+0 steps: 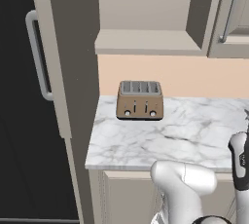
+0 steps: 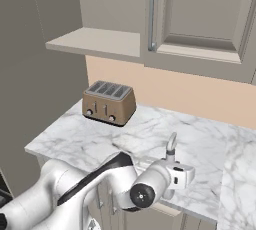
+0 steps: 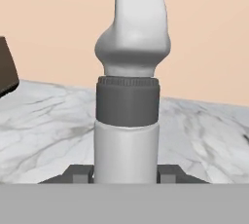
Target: Move the cutting board and knife to the sink. Then move spray from the cabinet to the counter.
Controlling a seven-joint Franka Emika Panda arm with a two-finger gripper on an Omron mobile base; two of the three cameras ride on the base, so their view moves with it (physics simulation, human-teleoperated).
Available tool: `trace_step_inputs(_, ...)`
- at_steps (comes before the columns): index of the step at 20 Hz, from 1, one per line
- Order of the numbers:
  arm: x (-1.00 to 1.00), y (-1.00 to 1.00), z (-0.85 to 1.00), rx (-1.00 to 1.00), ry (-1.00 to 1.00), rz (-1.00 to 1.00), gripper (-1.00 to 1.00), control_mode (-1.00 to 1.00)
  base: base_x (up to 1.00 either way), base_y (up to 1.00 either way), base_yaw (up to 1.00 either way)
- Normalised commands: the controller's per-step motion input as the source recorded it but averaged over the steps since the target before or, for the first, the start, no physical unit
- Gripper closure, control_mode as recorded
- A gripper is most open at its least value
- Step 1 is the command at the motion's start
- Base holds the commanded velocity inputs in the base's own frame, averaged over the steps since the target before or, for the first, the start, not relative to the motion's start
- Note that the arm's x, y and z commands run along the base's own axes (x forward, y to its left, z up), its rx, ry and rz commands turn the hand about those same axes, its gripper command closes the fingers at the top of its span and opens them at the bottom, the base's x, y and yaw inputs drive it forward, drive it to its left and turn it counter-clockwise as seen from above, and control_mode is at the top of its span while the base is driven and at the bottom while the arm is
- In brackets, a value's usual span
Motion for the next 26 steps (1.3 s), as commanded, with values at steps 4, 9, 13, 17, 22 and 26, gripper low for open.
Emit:
trace_step_inputs(4, 0.24, -0.05, -0.13, 0.0, -0.04, 0.0, 1.0, -1.0, 0.0, 0.0, 0.0)
trace_step_inputs(9, 0.2, -0.06, -0.13, 0.01, -0.08, 0.01, 1.0, -1.0, 0.0, 0.0, 0.0)
trace_step_inputs(13, 0.01, -0.13, -0.12, 0.08, -0.1, 0.05, 1.0, -1.0, 0.0, 0.0, 0.0)
trace_step_inputs(17, 0.04, -0.12, -0.11, 0.07, -0.05, 0.03, 1.0, -1.0, 0.0, 0.0, 0.0)
trace_step_inputs(22, 0.11, -0.05, -0.15, 0.0, 0.0, 0.0, 1.0, -1.0, 0.0, 0.0, 0.0)
trace_step_inputs(26, 0.0, 0.0, -0.16, 0.0, 0.0, -0.01, 1.0, -1.0, 0.0, 0.0, 0.0)
